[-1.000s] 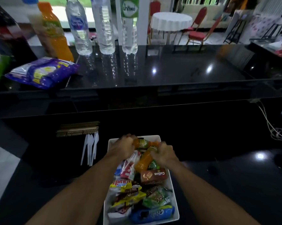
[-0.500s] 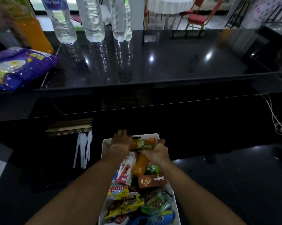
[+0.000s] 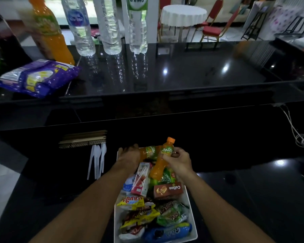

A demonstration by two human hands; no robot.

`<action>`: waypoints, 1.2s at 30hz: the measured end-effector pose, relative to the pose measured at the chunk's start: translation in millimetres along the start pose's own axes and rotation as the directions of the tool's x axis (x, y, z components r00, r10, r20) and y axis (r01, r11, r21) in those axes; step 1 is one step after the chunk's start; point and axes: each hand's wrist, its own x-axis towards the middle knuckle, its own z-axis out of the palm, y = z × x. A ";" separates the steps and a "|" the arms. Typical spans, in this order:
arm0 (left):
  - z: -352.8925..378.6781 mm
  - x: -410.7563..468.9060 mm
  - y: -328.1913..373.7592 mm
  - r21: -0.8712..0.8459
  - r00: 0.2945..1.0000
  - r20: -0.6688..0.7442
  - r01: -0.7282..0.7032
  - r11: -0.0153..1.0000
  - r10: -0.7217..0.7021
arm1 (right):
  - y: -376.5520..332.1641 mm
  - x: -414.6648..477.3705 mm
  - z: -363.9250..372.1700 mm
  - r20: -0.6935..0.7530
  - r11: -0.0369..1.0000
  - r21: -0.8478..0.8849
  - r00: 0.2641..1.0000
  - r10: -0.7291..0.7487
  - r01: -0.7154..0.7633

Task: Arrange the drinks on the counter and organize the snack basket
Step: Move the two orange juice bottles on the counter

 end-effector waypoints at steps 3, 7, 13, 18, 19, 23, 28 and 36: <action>-3.3 -15.0 -15.6 -0.254 1.000 -0.005 0.016 0.967 -0.018 | -9.1 -11.5 -2.5 -0.008 0.990 -0.018 0.991 -0.137 0.136; -5.5 -40.9 -34.8 -0.574 0.999 -0.010 -0.043 0.818 0.045 | -21.0 -29.0 -3.7 0.026 0.960 -0.051 0.961 -0.275 0.276; -30.7 -86.0 -43.1 -0.751 0.989 -0.053 -0.129 0.648 0.136 | -44.4 -54.0 -7.7 0.073 0.903 -0.092 0.907 -0.415 0.420; -78.7 -111.0 -45.1 -0.833 0.969 -0.163 -0.236 0.501 0.186 | -91.5 -57.1 -10.4 -0.005 0.869 -0.042 0.870 -0.493 0.493; -91.4 -115.5 -45.1 -0.840 0.961 -0.194 -0.267 0.472 0.198 | -102.9 -56.8 -11.2 -0.016 0.859 -0.031 0.859 -0.512 0.511; -144.1 -126.6 -46.9 -0.826 0.912 -0.334 -0.405 0.393 0.239 | -150.4 -55.0 -14.8 -0.047 0.788 0.019 0.787 -0.615 0.616; -209.7 -124.0 -48.5 -0.798 0.859 -0.480 -0.512 0.317 0.179 | -219.1 -51.7 -14.7 -0.105 0.686 0.101 0.693 -0.713 0.720; -283.4 -59.8 -53.9 -0.693 0.774 -0.632 -0.541 0.477 -0.040 | -305.3 -3.0 3.7 -0.149 0.633 0.125 0.645 -0.749 0.764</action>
